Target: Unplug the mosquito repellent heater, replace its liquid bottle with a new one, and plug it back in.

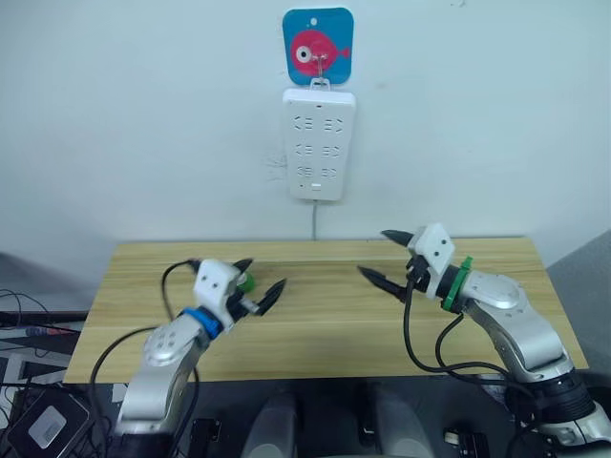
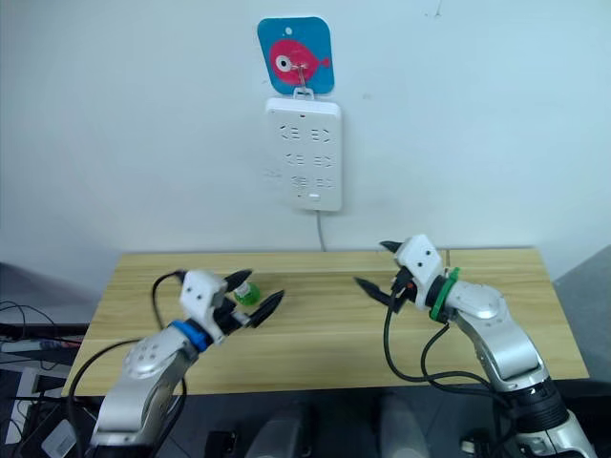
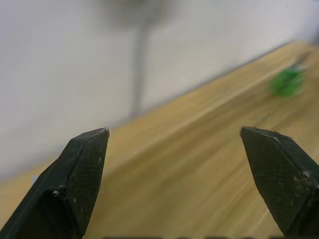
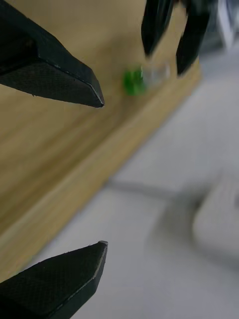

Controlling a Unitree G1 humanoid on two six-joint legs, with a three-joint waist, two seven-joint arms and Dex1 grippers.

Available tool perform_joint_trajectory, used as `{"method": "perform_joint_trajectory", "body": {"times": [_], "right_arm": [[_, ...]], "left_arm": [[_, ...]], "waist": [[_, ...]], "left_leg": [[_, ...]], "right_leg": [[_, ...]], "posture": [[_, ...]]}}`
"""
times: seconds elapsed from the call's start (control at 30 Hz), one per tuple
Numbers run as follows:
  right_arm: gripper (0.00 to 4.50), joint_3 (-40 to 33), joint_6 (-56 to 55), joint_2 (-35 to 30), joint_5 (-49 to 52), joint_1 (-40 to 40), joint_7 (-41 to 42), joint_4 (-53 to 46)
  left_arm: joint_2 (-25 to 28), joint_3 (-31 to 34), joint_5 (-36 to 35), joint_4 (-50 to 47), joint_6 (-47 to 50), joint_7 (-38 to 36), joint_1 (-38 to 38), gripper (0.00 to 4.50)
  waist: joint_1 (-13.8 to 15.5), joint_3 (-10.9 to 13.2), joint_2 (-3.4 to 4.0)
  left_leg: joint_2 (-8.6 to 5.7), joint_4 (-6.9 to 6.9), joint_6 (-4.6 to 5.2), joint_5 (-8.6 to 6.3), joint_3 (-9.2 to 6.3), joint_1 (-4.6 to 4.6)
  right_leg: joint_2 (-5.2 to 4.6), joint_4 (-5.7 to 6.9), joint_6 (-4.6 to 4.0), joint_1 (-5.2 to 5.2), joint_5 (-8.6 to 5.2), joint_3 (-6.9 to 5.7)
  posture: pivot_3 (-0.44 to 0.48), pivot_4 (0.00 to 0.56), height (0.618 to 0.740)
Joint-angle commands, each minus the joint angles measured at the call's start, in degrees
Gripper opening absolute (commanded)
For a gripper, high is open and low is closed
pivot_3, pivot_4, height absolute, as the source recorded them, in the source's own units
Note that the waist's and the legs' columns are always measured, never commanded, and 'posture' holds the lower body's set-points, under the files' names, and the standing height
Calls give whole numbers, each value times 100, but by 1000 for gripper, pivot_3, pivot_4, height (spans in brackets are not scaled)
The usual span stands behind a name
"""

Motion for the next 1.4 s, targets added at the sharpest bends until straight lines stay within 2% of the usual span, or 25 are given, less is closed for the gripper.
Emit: {"method": "perform_joint_trajectory", "body": {"times": [0.03, 0.23, 0.37, 0.47, 0.57, 0.8, 1.07, 1.37, 1.4], "right_arm": [[4475, 172, 154, 1, 201, -292, 507, -199], [4475, 321, 429, 166, 185, -752, 684, -100], [4475, 408, 677, 97, 216, -962, 870, -359], [4475, 393, 943, 62, 323, -1060, 942, -611], [4475, 358, 1037, -37, 322, -1092, 1064, -721], [4475, 215, 1366, -59, 393, -1268, 1006, -784], [4475, 177, 1693, -43, 484, -1386, 881, -937], [4475, 98, 1982, 20, 705, -1344, 754, -1347], [4493, 82, 2076, 47, 788, -1336, 712, -1494]], "left_arm": [[-196, 437, 207, 76, -586, 639, 229, 4500], [-604, 204, 145, 798, -1294, 549, 263, 4500], [-840, 72, 140, 2108, -1801, 323, -467, 4500], [-882, 222, 243, 3144, -2415, 488, -995, 4500], [-903, 235, 292, 3723, -2892, 577, -1290, 4500], [-1025, 200, 313, 4452, -3393, 631, -1634, 4500], [-848, 349, 364, 5508, -3860, 727, -2174, 4500], [-907, 242, 462, 5820, -4108, 801, -2173, 4500], [-904, 247, 466, 5837, -4116, 822, -2171, 4313]], "waist": [[85, 2, -4], [191, 14, -17], [203, 52, -27], [165, 74, -43], [117, 98, -50], [116, 157, -57], [69, 178, -63], [22, 206, -70], [20, 208, -70]], "left_leg": [[-3, 1, 0, 0, -2, 0], [-10, 2, -15, 8, -1, -5], [-9, 2, -11, 6, -7, -6], [-4, 0, -8, 4, -9, -5], [-4, 0, -18, 10, -4, -6], [-4, 0, -19, 10, -6, -7], [-2, 0, -17, 9, -6, -7], [-2, -2, -21, 10, -8, -9], [-1, -3, -20, 10, -8, -10]], "right_leg": [[-2, -2, 0, 4, 0, -1], [-10, -11, -1, 4, 1, 0], [-10, -7, -2, 3, 1, -6], [-7, -2, -6, 0, 4, -13], [-7, -2, -6, -7, 5, -13], [-10, -6, -6, -6, 5, -15], [-10, -3, -6, -6, 5, -20], [-11, -4, -6, -11, 6, -24], [-11, -4, -6, -11, 6, -24]], "posture": [[101, 265, 740], [122, 292, 740], [108, 309, 740], [85, 315, 740], [71, 319, 740], [38, 325, 740], [25, 325, 740], [25, 320, 740], [25, 320, 740]]}}
